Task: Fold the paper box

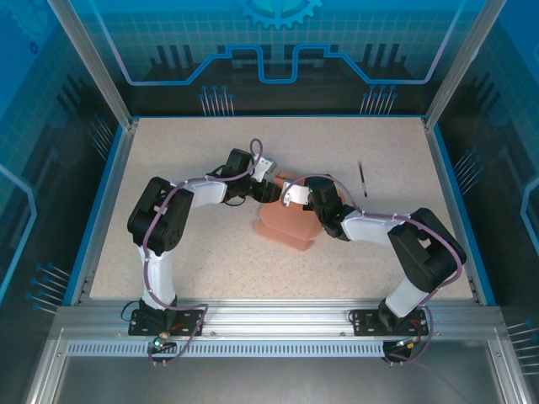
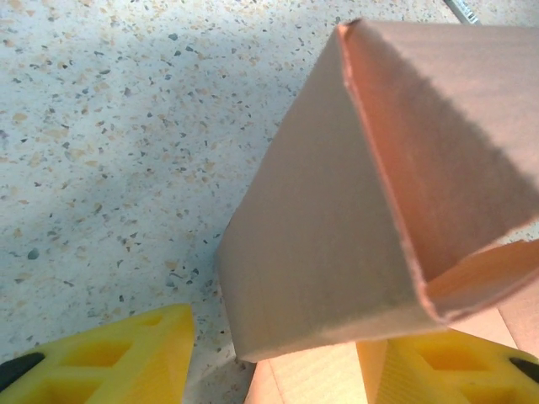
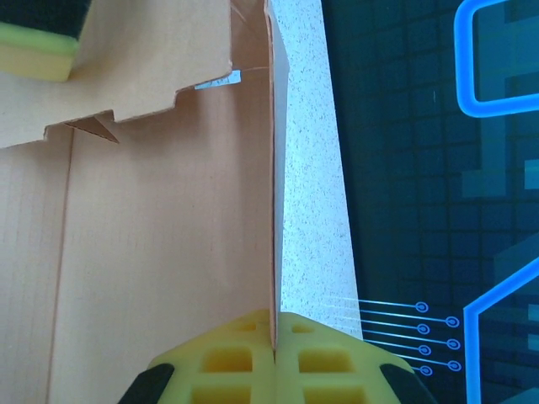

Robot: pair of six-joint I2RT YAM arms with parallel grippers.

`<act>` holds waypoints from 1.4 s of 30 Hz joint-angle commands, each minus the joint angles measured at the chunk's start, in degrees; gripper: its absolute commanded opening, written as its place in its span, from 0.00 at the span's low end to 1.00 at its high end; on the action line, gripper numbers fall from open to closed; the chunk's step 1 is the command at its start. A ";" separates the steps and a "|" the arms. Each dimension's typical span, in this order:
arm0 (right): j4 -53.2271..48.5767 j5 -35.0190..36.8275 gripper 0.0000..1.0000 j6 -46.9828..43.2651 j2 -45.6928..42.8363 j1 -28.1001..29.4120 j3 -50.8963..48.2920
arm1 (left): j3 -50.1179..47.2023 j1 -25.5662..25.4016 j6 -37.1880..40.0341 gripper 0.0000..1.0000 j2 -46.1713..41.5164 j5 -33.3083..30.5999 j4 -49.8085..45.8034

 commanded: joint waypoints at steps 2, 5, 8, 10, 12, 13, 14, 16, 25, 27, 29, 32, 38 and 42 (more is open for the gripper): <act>-4.62 -2.28 0.00 1.20 -1.10 0.49 0.76 | -0.22 -0.26 -1.61 0.59 -2.59 -1.24 4.07; -5.70 -2.64 0.00 1.60 -1.30 0.31 0.96 | 0.16 -0.27 -1.45 0.65 -2.70 1.10 4.34; -6.41 -3.11 0.00 2.00 -1.37 0.13 1.07 | 0.85 -0.28 -1.57 0.68 -2.27 2.12 4.52; -6.92 -3.44 0.00 2.35 -1.47 0.04 1.20 | 1.50 -0.27 -1.65 0.69 -1.92 2.24 4.31; -7.55 -3.93 0.00 2.65 -1.60 -0.16 1.40 | 2.08 -0.20 -1.82 0.69 -1.66 2.17 4.26; -7.81 -4.10 0.00 2.82 -1.61 -0.18 1.45 | 2.45 -0.19 -1.92 0.69 -1.52 2.05 4.21; -8.22 -4.43 0.00 3.07 -1.62 -0.32 1.54 | 2.77 -0.15 -2.00 0.69 -1.34 2.00 4.18; -9.28 -5.30 0.00 3.69 -1.90 -0.49 1.78 | 3.19 -0.17 -2.22 0.68 -1.07 1.69 4.20; -14.44 -8.53 0.00 6.57 -2.94 -1.19 3.36 | 3.91 -0.19 -2.10 0.61 -0.68 2.32 5.09; -15.79 -8.99 0.00 7.06 -3.13 -1.28 4.07 | 3.74 -0.28 -1.62 0.62 -0.85 3.31 5.45; -16.38 -9.25 0.00 7.36 -3.32 -1.37 4.36 | 3.40 -0.28 -1.15 0.63 -1.11 3.88 5.85; -17.47 -10.06 0.00 7.92 -3.57 -1.48 4.94 | 2.99 -0.22 -1.22 0.63 -1.29 3.95 6.86; -18.57 -11.31 0.00 8.87 -3.58 -1.46 5.47 | 3.12 -0.27 -1.95 0.60 -1.19 0.59 7.06; -19.19 -12.20 0.00 9.49 -3.49 -1.55 5.77 | 2.08 -0.28 -2.79 0.58 -1.76 -2.37 8.45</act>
